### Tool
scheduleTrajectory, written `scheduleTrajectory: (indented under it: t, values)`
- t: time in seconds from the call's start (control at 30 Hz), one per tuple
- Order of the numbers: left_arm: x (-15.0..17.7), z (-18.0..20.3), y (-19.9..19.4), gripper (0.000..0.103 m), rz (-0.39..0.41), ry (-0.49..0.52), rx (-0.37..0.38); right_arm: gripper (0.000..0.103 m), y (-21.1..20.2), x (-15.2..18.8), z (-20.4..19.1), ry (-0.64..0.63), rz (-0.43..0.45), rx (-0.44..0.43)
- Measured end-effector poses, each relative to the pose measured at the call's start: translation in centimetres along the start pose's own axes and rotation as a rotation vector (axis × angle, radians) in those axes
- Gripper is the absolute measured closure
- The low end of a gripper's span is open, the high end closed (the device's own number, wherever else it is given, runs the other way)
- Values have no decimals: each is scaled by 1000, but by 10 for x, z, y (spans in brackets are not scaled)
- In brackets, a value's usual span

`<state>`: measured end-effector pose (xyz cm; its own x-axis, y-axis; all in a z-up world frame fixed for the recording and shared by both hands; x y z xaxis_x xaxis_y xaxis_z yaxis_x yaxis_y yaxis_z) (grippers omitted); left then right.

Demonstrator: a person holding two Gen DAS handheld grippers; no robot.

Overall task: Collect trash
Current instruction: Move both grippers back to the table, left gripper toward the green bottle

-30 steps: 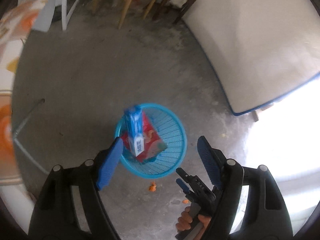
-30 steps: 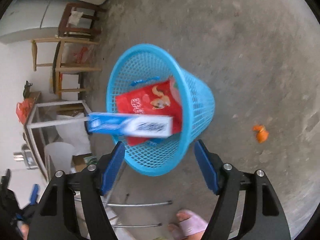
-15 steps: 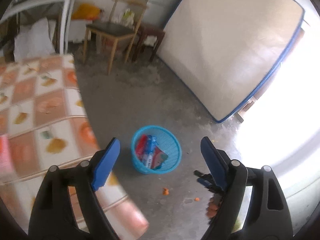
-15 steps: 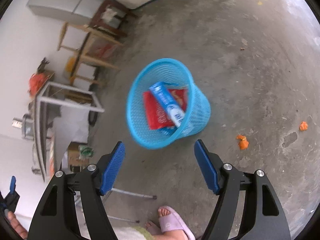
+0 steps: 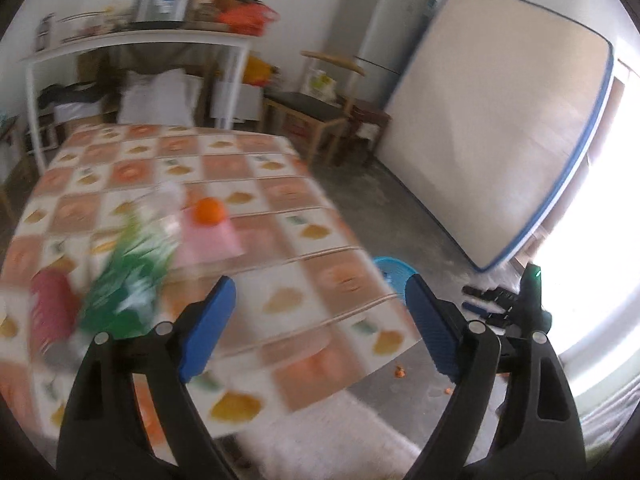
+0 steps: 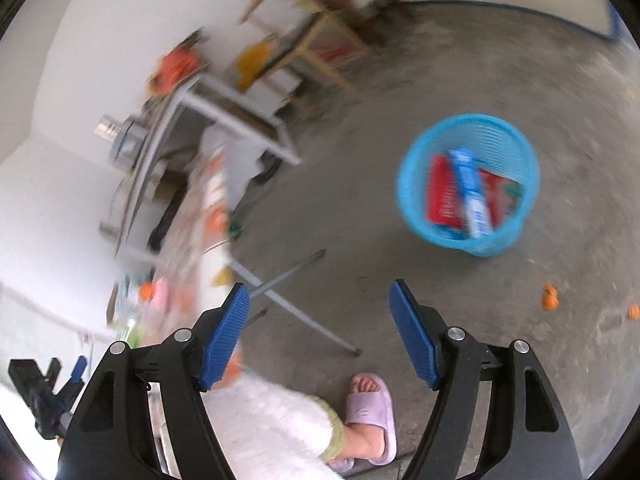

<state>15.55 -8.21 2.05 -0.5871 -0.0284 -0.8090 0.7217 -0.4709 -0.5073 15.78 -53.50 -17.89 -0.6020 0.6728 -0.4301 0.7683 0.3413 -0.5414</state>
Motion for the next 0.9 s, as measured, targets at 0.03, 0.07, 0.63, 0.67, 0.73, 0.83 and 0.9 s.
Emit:
scheduleTrajectory:
  t: [0.03,0.07,0.63,0.67,0.73,0.83,0.9]
  values:
    - [6,-9,-8,20,4,-7,-25,32,5,0,-21,-40,-15,-29]
    - [10,-16,-13,20,6,-10,-41,32,8,1,-35,-63,-28,-49]
    - [33,-78,-46,20,106,3,-204,31,79,78,-214,-368,-296,-135]
    - [29,-85,-44,20,106,-5,-221,31,83,82,-219,-380,-303,-124]
    - [20,-95,-39,20,110,-32,-223,31,92,87,-226,-397,-313,-110]
    - [1,-115,-25,20,87,-108,-191,31,101,90,-234,-436,-310,-68]
    - [-14,-130,-7,20,31,-171,-146,31,106,94,-241,-479,-300,-36]
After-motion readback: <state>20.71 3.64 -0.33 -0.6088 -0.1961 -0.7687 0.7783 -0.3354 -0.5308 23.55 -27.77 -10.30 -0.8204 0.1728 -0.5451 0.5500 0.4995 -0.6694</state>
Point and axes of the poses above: each gripper's, at about its wrist camera, not at the fingertips, and y roughly the way its jaws point, z to its right, x to its underside, the point moved 3 cm from there along y, roughly the way its jaws point, and after that the axes turned 7 degrees about z, right-handed, at the moved point
